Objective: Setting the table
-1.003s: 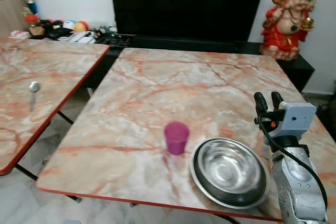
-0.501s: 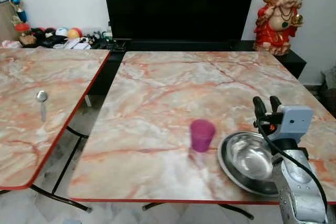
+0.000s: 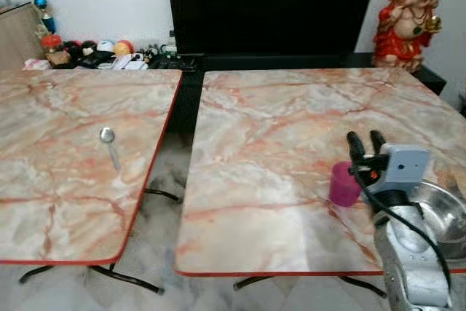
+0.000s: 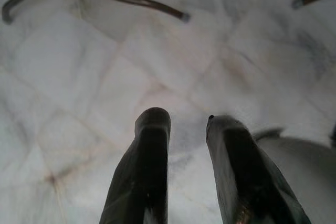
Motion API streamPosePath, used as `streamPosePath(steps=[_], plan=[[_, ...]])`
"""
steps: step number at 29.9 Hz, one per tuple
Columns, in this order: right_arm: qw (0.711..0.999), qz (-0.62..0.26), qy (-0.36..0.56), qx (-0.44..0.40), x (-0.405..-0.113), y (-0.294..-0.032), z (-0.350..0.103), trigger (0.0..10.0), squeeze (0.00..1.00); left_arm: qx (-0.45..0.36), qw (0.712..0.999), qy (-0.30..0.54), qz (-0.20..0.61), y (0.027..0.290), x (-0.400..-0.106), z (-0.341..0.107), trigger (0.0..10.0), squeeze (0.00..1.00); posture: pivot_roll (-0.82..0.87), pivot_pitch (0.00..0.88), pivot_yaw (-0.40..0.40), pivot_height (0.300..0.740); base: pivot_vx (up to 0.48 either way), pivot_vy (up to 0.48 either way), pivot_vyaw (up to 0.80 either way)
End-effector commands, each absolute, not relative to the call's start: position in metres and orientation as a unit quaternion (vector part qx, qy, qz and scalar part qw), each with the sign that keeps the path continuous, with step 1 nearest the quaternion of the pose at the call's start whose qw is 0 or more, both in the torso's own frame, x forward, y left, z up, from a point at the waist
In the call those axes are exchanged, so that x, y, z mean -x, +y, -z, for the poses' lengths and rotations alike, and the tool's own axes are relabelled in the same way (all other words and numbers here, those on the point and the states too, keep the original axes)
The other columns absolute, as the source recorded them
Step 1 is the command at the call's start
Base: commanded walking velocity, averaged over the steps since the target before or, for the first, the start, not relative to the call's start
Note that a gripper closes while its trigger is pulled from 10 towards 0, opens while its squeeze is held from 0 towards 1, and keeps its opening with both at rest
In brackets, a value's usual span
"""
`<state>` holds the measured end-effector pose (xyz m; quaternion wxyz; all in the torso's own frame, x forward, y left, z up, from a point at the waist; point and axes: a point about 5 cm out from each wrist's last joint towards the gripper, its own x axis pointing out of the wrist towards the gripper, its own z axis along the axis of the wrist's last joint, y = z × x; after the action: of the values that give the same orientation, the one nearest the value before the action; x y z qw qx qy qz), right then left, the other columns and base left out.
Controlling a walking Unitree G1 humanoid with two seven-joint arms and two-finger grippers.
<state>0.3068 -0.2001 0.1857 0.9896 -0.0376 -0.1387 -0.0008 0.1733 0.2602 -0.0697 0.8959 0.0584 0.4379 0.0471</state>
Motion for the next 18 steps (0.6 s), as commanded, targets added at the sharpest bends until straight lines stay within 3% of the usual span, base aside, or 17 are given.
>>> streamPosePath(steps=[1, 18], plan=[[0.988, -0.016, -0.151, 0.035, -0.3085, -0.1909, -0.1913, 10.0, 0.0, -0.061, 0.888, 0.452, -0.052, 0.2652, -0.1636, 0.0728, 10.0, 0.0, -0.04, 0.036, 0.018, 0.74, 0.0, 0.48, 0.0], [0.988, -0.023, -0.147, 0.027, -0.3094, -0.1846, -0.1882, 10.0, 0.0, -0.062, 0.888, 0.453, -0.053, 0.2664, -0.1626, 0.0727, 10.0, 0.0, -0.04, 0.046, 0.021, 0.74, 0.0, 0.48, 0.0]])
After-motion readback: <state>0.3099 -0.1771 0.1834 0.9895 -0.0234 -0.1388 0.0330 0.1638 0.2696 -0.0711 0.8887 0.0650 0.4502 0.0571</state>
